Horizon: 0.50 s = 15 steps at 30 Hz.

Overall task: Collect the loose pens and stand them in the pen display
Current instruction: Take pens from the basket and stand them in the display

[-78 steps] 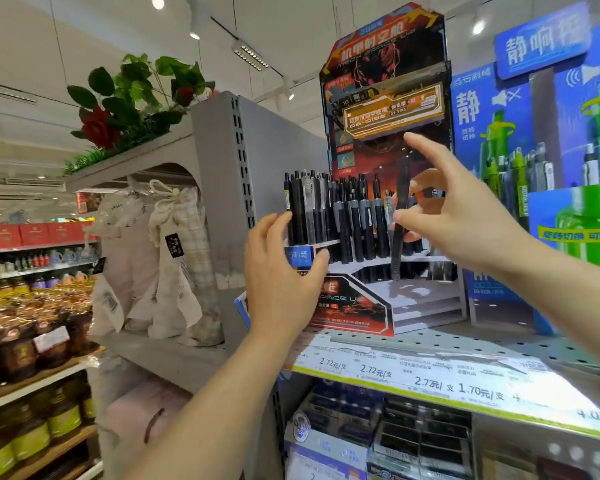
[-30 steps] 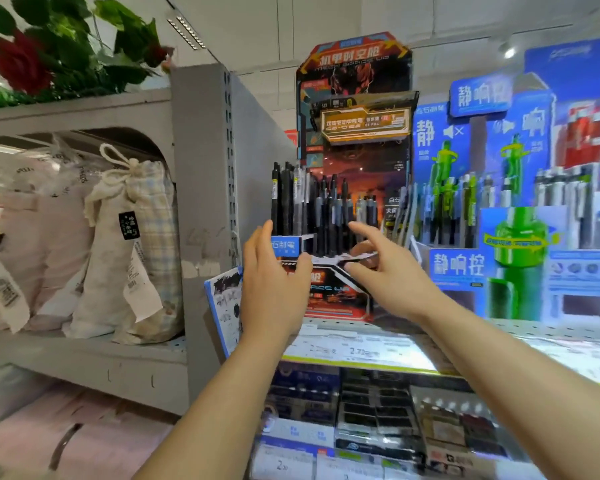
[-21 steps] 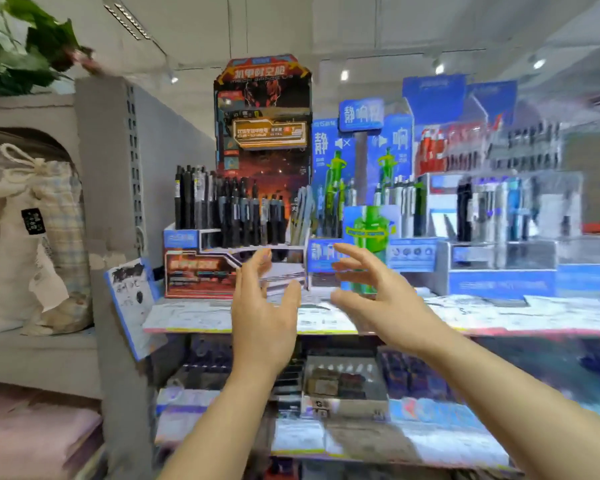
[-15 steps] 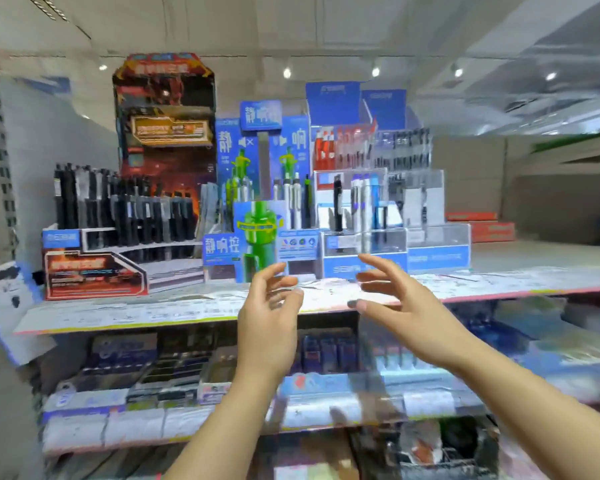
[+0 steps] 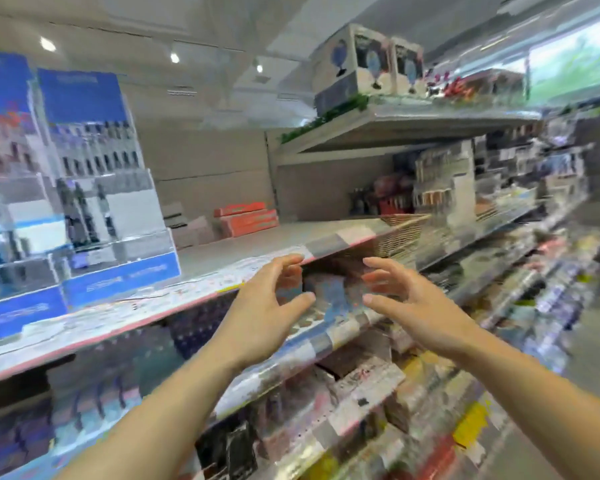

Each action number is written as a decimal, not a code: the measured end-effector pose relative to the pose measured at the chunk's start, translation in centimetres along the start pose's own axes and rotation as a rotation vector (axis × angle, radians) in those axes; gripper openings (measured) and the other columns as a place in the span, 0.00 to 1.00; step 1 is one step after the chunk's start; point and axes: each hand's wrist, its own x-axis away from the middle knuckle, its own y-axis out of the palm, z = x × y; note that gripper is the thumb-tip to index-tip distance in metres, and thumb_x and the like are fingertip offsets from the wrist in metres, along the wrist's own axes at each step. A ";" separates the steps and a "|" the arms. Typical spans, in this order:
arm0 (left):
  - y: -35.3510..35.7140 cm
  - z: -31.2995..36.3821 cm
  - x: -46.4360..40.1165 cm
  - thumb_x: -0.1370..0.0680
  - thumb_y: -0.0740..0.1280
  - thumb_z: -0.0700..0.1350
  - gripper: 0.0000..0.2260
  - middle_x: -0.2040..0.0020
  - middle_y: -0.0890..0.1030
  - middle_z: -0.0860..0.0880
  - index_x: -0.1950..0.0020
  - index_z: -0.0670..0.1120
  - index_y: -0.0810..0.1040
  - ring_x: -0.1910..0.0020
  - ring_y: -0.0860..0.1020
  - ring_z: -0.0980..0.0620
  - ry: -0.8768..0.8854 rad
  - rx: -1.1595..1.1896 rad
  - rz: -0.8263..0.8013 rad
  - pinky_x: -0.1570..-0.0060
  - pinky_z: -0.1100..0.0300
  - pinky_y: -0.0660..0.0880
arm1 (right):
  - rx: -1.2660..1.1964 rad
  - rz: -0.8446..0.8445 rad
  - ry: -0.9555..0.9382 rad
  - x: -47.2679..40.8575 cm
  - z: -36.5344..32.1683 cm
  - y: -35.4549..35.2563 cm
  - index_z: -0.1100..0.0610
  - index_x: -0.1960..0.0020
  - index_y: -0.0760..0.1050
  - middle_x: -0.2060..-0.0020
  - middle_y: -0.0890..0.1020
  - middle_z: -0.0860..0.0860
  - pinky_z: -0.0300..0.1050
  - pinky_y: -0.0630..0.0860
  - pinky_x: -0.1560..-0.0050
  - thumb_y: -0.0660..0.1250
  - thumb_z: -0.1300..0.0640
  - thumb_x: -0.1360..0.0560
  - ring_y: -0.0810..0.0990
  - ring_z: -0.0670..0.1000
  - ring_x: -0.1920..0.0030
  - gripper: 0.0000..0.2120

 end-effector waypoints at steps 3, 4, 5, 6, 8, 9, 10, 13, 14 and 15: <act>1.5 0.1 -4.6 0.23 0.72 0.47 0.24 0.36 0.77 0.53 0.29 0.54 0.70 0.38 0.76 0.57 0.062 -0.120 -0.068 0.34 0.54 0.73 | 0.054 0.024 0.045 -1.5 2.8 -2.7 0.40 0.28 0.69 0.38 0.78 0.42 0.55 0.73 0.31 0.71 0.48 0.22 0.77 0.45 0.36 0.25; 2.2 0.1 -6.5 0.23 0.72 0.46 0.24 0.36 0.77 0.52 0.28 0.52 0.70 0.38 0.76 0.55 0.087 -0.159 -0.084 0.35 0.54 0.73 | 0.070 0.029 0.046 -2.5 3.9 -3.8 0.38 0.29 0.69 0.38 0.77 0.42 0.55 0.73 0.31 0.71 0.47 0.23 0.77 0.44 0.36 0.24; 2.8 0.0 -8.6 0.23 0.72 0.46 0.24 0.36 0.77 0.50 0.28 0.51 0.70 0.39 0.76 0.54 0.110 -0.197 -0.100 0.35 0.55 0.72 | 0.083 0.039 0.044 -3.7 4.9 -4.9 0.37 0.31 0.69 0.38 0.78 0.42 0.55 0.73 0.31 0.71 0.47 0.23 0.78 0.44 0.36 0.23; 3.3 -0.2 -10.7 0.23 0.72 0.47 0.25 0.36 0.77 0.50 0.27 0.51 0.69 0.39 0.77 0.53 0.129 -0.233 -0.119 0.36 0.55 0.73 | 0.094 0.045 0.046 -5.1 5.9 -6.0 0.36 0.32 0.69 0.38 0.78 0.42 0.55 0.74 0.31 0.71 0.47 0.23 0.78 0.43 0.37 0.22; 4.2 -0.6 -14.7 0.23 0.71 0.50 0.26 0.38 0.77 0.53 0.27 0.53 0.68 0.42 0.77 0.54 0.142 -0.309 -0.146 0.40 0.57 0.73 | 0.126 0.031 0.050 -8.2 7.4 -7.8 0.36 0.31 0.69 0.38 0.78 0.40 0.53 0.75 0.33 0.71 0.45 0.23 0.78 0.41 0.37 0.23; 4.7 -1.0 -16.7 0.23 0.71 0.52 0.26 0.39 0.77 0.54 0.27 0.54 0.68 0.43 0.77 0.55 0.137 -0.343 -0.161 0.42 0.58 0.73 | 0.155 0.023 0.039 -9.8 8.1 -8.6 0.36 0.30 0.69 0.38 0.77 0.39 0.52 0.75 0.33 0.71 0.44 0.23 0.77 0.40 0.37 0.23; 5.3 -1.5 -18.8 0.23 0.70 0.54 0.26 0.39 0.76 0.56 0.26 0.55 0.67 0.43 0.77 0.56 0.128 -0.375 -0.186 0.44 0.60 0.72 | 0.192 0.019 0.019 -11.4 8.9 -9.4 0.37 0.29 0.69 0.39 0.77 0.38 0.50 0.76 0.34 0.71 0.43 0.24 0.77 0.39 0.38 0.24; 7.3 -2.9 -25.0 0.23 0.68 0.57 0.27 0.37 0.76 0.57 0.26 0.57 0.65 0.43 0.77 0.56 0.094 -0.438 -0.276 0.45 0.61 0.70 | 0.262 -0.002 -0.009 -16.6 10.9 -11.5 0.36 0.28 0.68 0.39 0.77 0.35 0.45 0.75 0.36 0.70 0.41 0.25 0.76 0.35 0.39 0.27; 8.1 -3.4 -26.9 0.23 0.68 0.58 0.27 0.37 0.76 0.57 0.26 0.57 0.64 0.43 0.77 0.55 0.086 -0.440 -0.294 0.45 0.61 0.70 | 0.272 -0.021 -0.008 -18.3 11.6 -12.1 0.36 0.28 0.67 0.39 0.77 0.36 0.45 0.76 0.36 0.70 0.41 0.24 0.77 0.35 0.39 0.27; 9.0 -4.0 -28.8 0.23 0.67 0.59 0.27 0.36 0.77 0.56 0.26 0.57 0.64 0.43 0.77 0.54 0.077 -0.447 -0.307 0.45 0.60 0.70 | 0.278 -0.036 -0.005 -19.8 12.4 -12.7 0.36 0.28 0.67 0.38 0.77 0.37 0.45 0.76 0.36 0.70 0.42 0.24 0.77 0.35 0.39 0.26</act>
